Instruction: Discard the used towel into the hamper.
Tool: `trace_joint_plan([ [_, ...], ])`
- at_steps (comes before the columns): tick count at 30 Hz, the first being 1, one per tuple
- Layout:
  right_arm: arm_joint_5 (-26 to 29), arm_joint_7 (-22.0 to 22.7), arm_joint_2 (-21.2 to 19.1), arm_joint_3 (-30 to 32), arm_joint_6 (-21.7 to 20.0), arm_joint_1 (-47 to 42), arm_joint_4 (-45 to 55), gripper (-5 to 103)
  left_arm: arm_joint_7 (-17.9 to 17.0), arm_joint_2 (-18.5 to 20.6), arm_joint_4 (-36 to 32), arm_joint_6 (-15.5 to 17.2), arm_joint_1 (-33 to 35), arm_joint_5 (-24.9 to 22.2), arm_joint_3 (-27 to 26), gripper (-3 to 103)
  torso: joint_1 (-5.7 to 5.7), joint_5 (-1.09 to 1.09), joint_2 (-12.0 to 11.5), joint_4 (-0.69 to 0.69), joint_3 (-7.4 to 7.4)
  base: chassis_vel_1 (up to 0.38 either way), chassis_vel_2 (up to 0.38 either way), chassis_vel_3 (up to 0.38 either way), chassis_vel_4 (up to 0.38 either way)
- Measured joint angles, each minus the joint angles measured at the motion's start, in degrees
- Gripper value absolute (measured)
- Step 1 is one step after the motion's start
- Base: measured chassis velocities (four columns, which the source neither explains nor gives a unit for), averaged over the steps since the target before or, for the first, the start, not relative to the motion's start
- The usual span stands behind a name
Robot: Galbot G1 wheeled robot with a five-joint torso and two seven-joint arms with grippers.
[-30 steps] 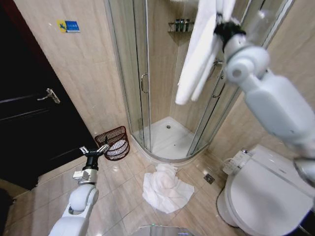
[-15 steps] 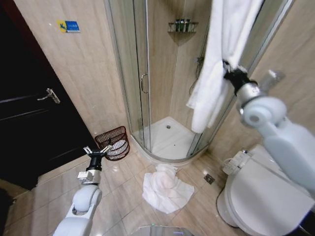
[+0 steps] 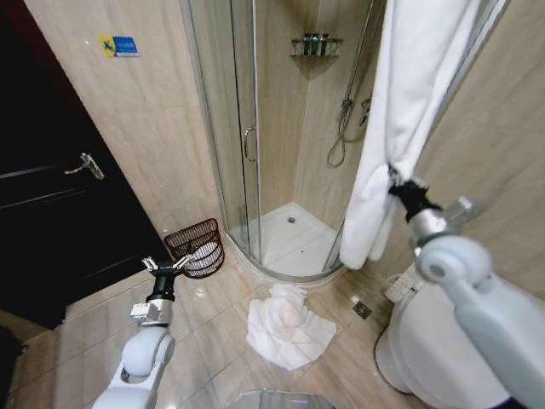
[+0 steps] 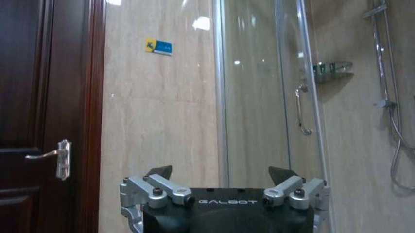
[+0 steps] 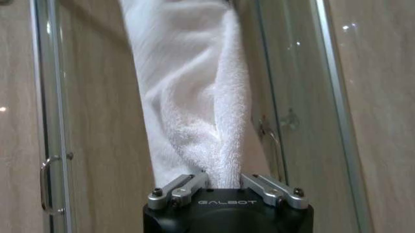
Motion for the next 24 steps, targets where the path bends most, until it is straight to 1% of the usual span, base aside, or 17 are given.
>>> trace_joint_plan([
  [1, 0.0, 0.0, 0.0, 0.0, 0.0, 0.0, 0.0, 8, 0.0, 0.0, 0.0, 0.0, 0.0, 0.0, 0.0, 100, 0.0, 0.0, 0.0, 0.0, 0.0, 0.0, 0.0, 0.0, 0.0],
  [2, -1.82, -1.01, 1.65, 0.82, 0.42, -2.07, 0.18, 8, 0.0, 0.11, -0.21, -0.04, 0.2, -0.28, -0.2, 100, 0.0, -0.01, 0.0, 0.0, 0.0, 0.0, 0.0, 0.0, 0.0],
  [3, -1.82, -1.01, 1.65, 0.82, 0.42, -2.07, 0.18, 8, 0.0, 0.11, -0.21, -0.04, 0.2, -0.28, -0.2, 100, 0.0, -0.01, 0.0, 0.0, 0.0, 0.0, 0.0, 0.0, 0.0],
  [6, -5.45, -2.63, 5.37, 1.9, 1.21, -6.56, 0.88, 8, 0.01, 0.21, -0.55, -0.04, 0.44, -0.73, -0.38, 100, 0.0, -0.01, 0.0, 0.0, 0.0, 0.0, 0.0, 0.0, 0.0],
  [7, -5.45, -2.63, 5.37, 1.9, 1.21, -6.56, 0.88, 8, 0.01, 0.21, -0.55, -0.04, 0.44, -0.73, -0.38, 100, 0.0, -0.01, 0.0, 0.0, 0.0, 0.0, 0.0, 0.0, 0.0],
  [10, -9.57, -4.19, 9.1, 1.94, 1.84, -11.03, 2.73, 8, 0.13, 0.19, -0.51, -0.13, 0.46, -0.73, -0.12, 100, 0.0, -0.01, 0.0, 0.0, 0.0, 0.0, 0.0, 0.0, 0.0],
  [11, -9.57, -4.19, 9.1, 1.94, 1.84, -11.03, 2.73, 8, 0.13, 0.19, -0.51, -0.13, 0.46, -0.73, -0.12, 100, 0.0, -0.01, 0.0, 0.0, 0.0, 0.0, 0.0, 0.0, 0.0],
  [12, -10.61, -4.71, 10.06, 1.86, 1.95, -11.96, 3.25, 8, 0.21, 0.16, -0.47, -0.21, 0.48, -0.67, 0.01, 100, 0.0, -0.02, 0.0, 0.01, 0.0, 0.0, 0.0, 0.0, 0.0],
  [13, -13.12, -6.03, 12.38, 1.6, 2.28, -14.2, 4.53, 8, 0.36, 0.05, -0.41, -0.32, 0.59, -0.52, 0.37, 100, 0.0, -0.01, 0.0, 0.01, 0.0, 0.0, 0.0, 0.0, 0.0],
  [14, -13.12, -6.03, 12.38, 1.6, 2.28, -14.2, 4.53, 8, 0.36, 0.05, -0.41, -0.32, 0.59, -0.52, 0.37, 100, 0.0, -0.01, 0.0, 0.01, 0.0, 0.0, 0.0, 0.0, 0.0],
  [17, -18.92, -9.4, 17.08, 1.25, 3.46, -19.28, 8.6, 8, 0.59, -0.15, -0.54, -0.43, 0.94, -0.22, 1.28, 100, 0.0, 0.0, 0.0, 0.0, 0.0, 0.0, 0.0, 0.0, 0.0],
  [20, -19.93, -9.8, 17.87, 1.24, 3.56, -21.1, 11.34, 8, 0.66, -0.14, -0.55, -0.43, 0.84, -0.16, 1.64, 100, 0.0, -0.01, 0.0, 0.0, 0.0, 0.0, 0.0, 0.0, 0.0],
  [22, -19.98, -9.81, 17.79, 1.43, 3.43, -21.57, 12.55, 8, 0.84, -0.14, -0.54, -0.43, 0.64, -0.15, 1.81, 100, 0.0, -0.01, 0.0, 0.0, 0.0, 0.0, 0.0, 0.0, 0.0],
  [24, -20.1, -9.5, 17.39, 2.21, 3.29, -21.59, 13.5, 8, 1.41, -0.17, -0.47, -0.43, 0.27, -0.11, 2.18, 100, -0.01, -0.06, 0.0, 0.0, -0.02, 0.0, 0.0, 0.0, 0.0],
])
